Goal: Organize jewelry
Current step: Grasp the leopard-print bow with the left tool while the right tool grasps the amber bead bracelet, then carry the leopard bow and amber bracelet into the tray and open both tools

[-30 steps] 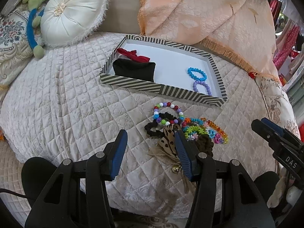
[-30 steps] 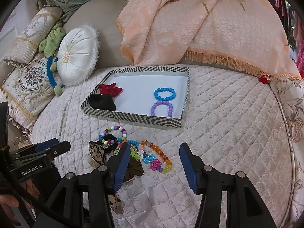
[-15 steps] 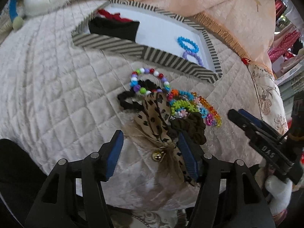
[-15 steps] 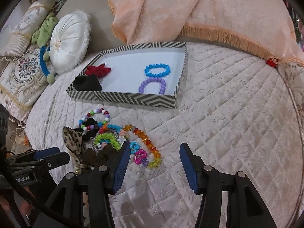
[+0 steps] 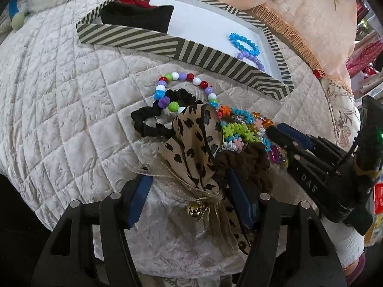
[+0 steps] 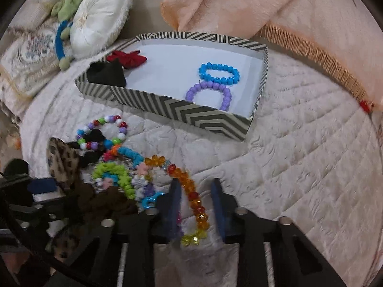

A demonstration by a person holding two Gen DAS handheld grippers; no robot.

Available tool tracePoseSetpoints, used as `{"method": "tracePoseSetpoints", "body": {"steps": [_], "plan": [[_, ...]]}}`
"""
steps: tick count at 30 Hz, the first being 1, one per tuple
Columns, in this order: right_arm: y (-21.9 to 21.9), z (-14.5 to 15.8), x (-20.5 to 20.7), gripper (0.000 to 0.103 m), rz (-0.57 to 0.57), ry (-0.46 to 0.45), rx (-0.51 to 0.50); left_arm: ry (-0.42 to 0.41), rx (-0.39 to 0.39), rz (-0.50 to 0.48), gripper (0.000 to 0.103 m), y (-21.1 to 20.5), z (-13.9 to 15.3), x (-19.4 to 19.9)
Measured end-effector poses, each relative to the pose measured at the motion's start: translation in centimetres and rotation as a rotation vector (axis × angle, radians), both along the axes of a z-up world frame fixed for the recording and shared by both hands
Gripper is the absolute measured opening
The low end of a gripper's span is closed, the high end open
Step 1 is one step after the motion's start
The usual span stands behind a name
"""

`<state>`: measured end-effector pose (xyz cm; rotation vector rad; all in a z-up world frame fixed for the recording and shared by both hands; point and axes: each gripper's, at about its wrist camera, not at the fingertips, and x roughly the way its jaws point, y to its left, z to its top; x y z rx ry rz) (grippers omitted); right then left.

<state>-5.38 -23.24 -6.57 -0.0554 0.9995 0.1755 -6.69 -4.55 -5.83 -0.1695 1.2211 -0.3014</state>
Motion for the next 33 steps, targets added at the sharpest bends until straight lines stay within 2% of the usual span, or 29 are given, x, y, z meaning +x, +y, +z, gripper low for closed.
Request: {"method": "tracePoseSetpoints", "body": {"steps": [1,2,4,6,10,16,25,33], "plan": [[-0.2,0.2,-0.1,0.009,-0.004,-0.004,0.001,-0.007,-0.004,-0.006,0.033,-0.1,0.0,0.0],[-0.5,0.5,-0.2,0.009,-0.01,-0.01,0.007,-0.005,-0.023,-0.017,0.029,0.0,0.1,0.0],[-1.4,1.5,-0.7,0.009,-0.028,-0.034,0.041,-0.002,-0.041,-0.02,0.014,0.4,0.6,-0.2],[-1.9,2.9,-1.2,0.009,-0.036,-0.064,0.073,-0.02,-0.039,-0.032,0.011,0.7,1.4,-0.4],[-2.6,5.8,-2.5,0.009,-0.046,-0.128,0.089,-0.038,-0.065,-0.049,0.009,1.4,2.8,-0.9],[-2.8,8.4,-3.5,0.009,-0.051,-0.185,0.092,-0.061,-0.084,-0.036,0.007,2.7,4.5,-1.2],[-2.5,11.1,-3.4,0.008,-0.023,-0.224,0.112,-0.166,-0.092,-0.027,0.007,4.4,9.6,-1.2],[-1.8,12.8,-2.2,0.009,-0.002,-0.246,0.092,-0.248,-0.071,-0.013,0.007,5.3,13.2,1.3]]}}
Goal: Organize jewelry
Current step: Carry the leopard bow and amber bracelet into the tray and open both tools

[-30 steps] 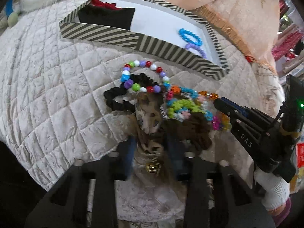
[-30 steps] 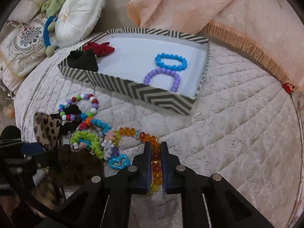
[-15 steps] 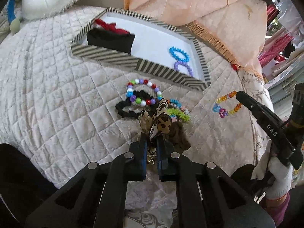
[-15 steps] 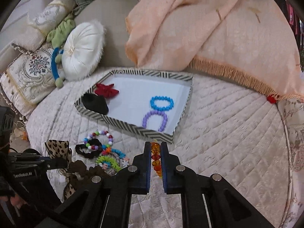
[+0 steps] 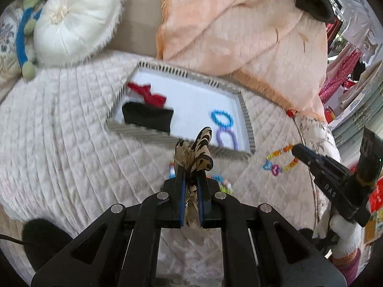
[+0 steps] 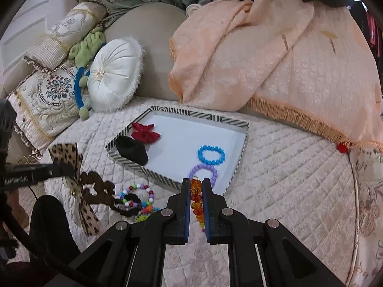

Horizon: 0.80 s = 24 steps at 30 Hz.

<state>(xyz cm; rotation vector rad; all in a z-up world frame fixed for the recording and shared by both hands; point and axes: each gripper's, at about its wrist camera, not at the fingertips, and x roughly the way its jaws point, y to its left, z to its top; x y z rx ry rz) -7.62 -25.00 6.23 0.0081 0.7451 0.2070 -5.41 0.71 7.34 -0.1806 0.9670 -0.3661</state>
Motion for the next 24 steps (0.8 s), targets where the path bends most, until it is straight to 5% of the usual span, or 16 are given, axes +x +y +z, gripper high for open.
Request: {"method": "tracePoseSetpoints", "body": {"steps": [11,24], "plan": [[0.2,0.7,3.9,0.008,0.008,0.007,-0.012,-0.1,0.083,0.04,0.007,-1.4,2.7,6.4],[0.4,0.0,10.5,0.008,0.019,0.041,-0.051,-0.117,0.16,0.074,0.007,-2.8,1.5,14.1]]}}
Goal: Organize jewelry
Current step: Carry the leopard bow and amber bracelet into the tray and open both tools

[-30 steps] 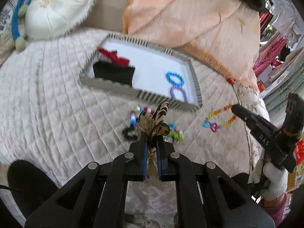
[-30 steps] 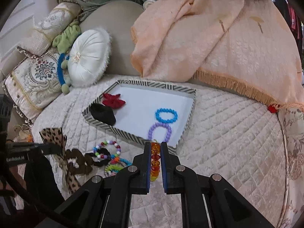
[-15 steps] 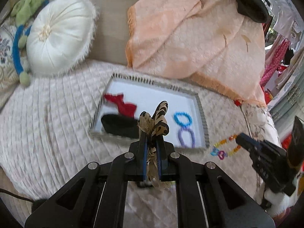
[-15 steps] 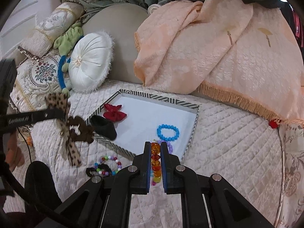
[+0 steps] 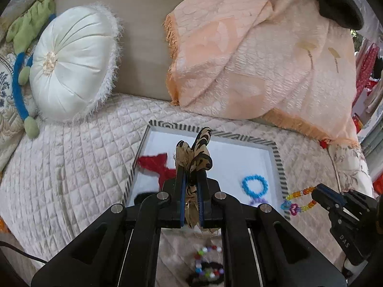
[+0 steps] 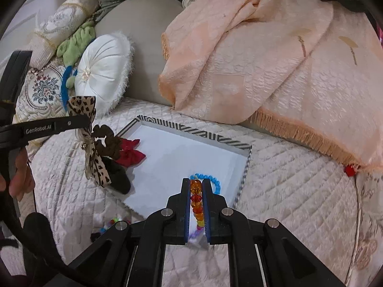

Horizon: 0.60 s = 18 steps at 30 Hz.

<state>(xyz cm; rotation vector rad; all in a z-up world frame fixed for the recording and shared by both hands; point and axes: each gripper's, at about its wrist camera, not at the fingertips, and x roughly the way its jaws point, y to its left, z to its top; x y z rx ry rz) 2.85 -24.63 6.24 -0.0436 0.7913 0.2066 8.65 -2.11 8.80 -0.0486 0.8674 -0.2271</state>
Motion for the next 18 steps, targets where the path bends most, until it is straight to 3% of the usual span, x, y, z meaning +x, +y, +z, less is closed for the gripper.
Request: {"method": "tracePoseSetpoints", "body": {"steps": [8,18], "plan": [[0.6,-0.4,4.6,0.008,0.01,0.014,0.012,0.007,0.014,0.021,0.007,-0.1,-0.8,4.6],[1.9,-3.2,11.0,0.008,0.005,0.062,0.055,0.081,0.002,0.051,0.007,-1.0,-4.2,10.6]]}}
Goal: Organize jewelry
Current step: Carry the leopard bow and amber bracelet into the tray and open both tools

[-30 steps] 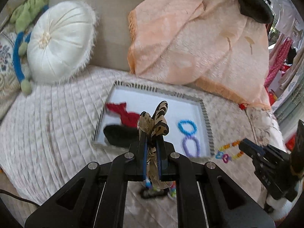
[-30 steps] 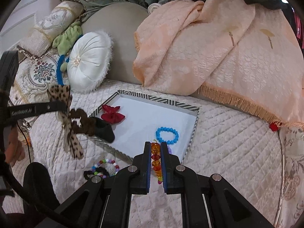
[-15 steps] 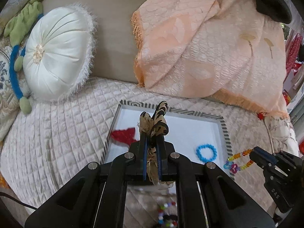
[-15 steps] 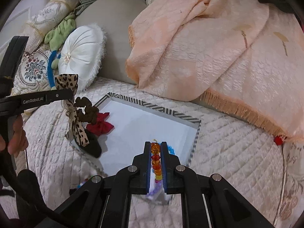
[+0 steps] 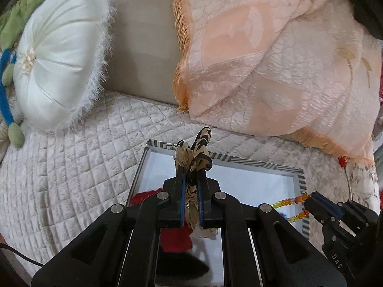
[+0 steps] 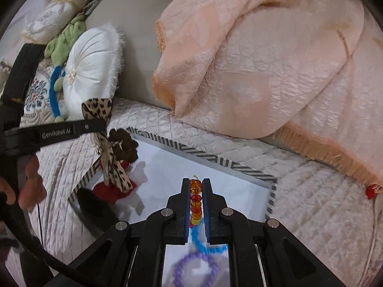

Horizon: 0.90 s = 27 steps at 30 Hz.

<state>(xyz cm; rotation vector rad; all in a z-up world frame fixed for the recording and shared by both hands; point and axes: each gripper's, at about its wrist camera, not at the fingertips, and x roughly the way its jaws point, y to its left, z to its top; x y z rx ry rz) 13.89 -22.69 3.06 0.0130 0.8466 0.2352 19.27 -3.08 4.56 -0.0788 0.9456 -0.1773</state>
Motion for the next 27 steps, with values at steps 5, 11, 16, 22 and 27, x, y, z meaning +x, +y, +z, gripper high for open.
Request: {"method": "tracePoseSetpoints", "body": {"steps": [5,11,16,22,27], "plan": [[-1.0,-2.8,2.9,0.008,-0.046,0.055,-0.002,0.04,-0.007,0.027,0.007,-0.2,-2.6,2.3],[-3.3,-5.4,4.3,0.008,-0.107,0.093,-0.075,0.068,0.047,0.076,0.007,1.5,-5.2,3.9],[-4.6,-6.9,4.3,0.008,-0.156,0.109,-0.114,0.087,0.082,0.099,0.007,2.4,-6.9,4.1],[-4.9,-7.7,3.7,0.023,-0.158,0.134,-0.114,0.095,0.084,0.118,0.033,2.9,-7.4,3.9],[-5.0,-6.8,2.0,0.039,-0.149,0.126,-0.06,0.056,0.062,0.117,0.059,3.2,-6.3,2.6]]}}
